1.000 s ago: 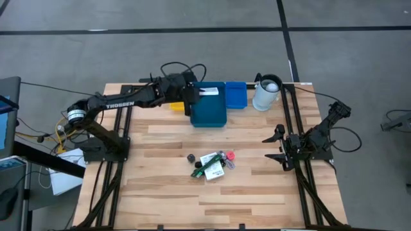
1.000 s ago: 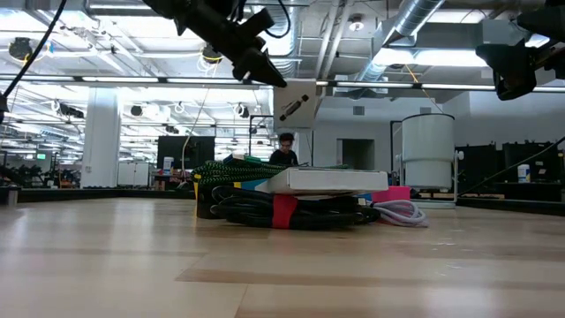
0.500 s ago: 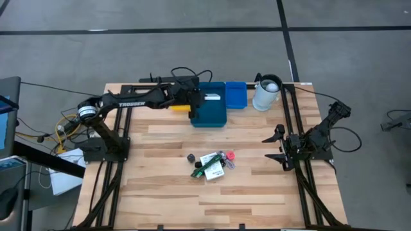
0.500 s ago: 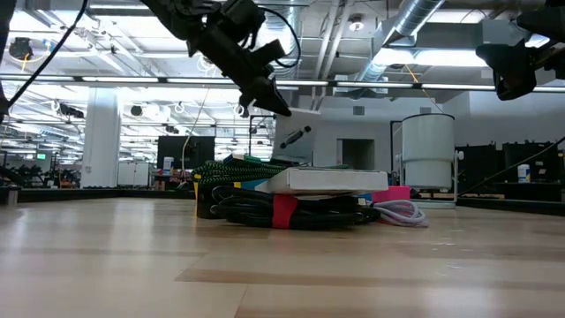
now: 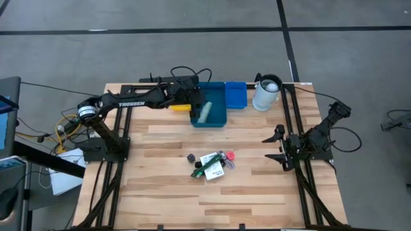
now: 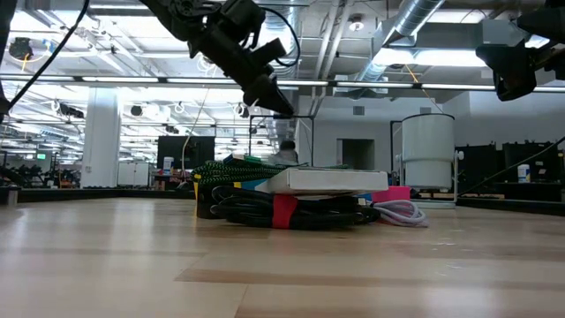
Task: Pick and place items into bin
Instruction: Put the left white box into the dark blue bin, then put the white box into the dark blue bin
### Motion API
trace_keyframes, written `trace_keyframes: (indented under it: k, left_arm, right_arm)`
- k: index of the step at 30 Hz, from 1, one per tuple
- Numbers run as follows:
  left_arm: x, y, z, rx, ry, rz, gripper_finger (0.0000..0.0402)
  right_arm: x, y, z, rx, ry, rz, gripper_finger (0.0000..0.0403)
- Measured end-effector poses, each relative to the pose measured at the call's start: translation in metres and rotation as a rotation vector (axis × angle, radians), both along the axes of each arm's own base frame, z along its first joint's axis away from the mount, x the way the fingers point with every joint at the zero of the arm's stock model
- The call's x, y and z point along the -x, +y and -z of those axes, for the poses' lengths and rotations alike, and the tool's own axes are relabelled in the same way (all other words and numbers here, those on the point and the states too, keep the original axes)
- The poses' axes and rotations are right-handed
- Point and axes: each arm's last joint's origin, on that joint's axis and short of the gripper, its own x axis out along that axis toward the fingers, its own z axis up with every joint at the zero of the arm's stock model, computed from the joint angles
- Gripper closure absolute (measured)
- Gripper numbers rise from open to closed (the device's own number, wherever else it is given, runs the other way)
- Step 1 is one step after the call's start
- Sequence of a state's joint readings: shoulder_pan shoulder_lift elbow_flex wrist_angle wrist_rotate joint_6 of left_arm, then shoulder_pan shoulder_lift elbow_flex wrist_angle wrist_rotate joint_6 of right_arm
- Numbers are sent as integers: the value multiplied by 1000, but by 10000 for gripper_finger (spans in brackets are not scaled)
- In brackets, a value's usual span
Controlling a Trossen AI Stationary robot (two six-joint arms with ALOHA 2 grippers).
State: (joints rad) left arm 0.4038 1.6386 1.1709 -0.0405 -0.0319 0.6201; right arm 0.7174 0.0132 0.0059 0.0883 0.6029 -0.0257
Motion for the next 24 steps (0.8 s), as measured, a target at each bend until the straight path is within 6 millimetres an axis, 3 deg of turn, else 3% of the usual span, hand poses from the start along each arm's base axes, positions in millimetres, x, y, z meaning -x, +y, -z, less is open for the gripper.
trace_keyframes:
  k: [7,16,24]
  left_arm:
    - [0,0,0,4,-5,-3,239]
    - [0,0,-1,121,-62,-80,237]
    - [12,-12,-29,186,-177,-106,237]
  right_arm:
    - [0,0,0,0,0,0,127]
    - [0,0,0,0,0,0,127]
    - [0,0,0,0,0,0,127]
